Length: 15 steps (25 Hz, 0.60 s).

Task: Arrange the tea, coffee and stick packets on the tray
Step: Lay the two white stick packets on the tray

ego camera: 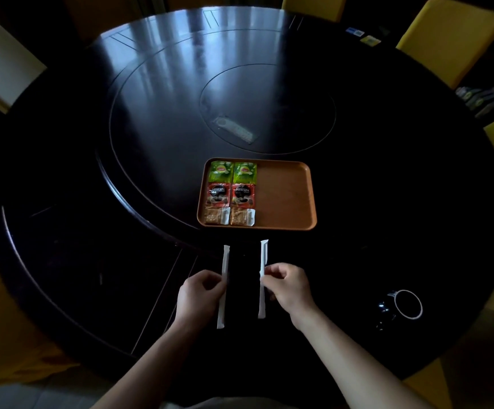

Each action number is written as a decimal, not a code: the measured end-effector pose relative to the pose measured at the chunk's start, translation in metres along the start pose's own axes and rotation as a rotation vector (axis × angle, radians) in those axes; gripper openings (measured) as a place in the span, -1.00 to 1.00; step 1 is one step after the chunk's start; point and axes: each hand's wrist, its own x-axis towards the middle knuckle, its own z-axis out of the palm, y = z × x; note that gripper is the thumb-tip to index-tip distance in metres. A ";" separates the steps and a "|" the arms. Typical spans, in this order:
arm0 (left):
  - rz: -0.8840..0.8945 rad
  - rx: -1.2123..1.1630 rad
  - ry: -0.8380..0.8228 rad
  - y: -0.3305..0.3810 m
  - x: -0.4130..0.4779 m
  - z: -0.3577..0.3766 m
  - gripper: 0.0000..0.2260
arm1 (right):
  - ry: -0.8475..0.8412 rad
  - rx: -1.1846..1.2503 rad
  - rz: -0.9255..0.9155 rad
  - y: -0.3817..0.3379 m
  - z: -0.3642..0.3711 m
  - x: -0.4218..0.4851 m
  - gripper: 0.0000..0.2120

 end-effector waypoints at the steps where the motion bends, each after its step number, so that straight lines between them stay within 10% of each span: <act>1: 0.012 -0.012 -0.001 0.008 0.005 0.002 -0.91 | 0.010 0.008 0.007 -0.004 -0.004 0.004 -0.97; 15: 0.283 0.120 -0.038 0.145 0.112 0.050 -0.83 | 0.225 -0.125 -0.123 -0.079 -0.062 0.105 -0.88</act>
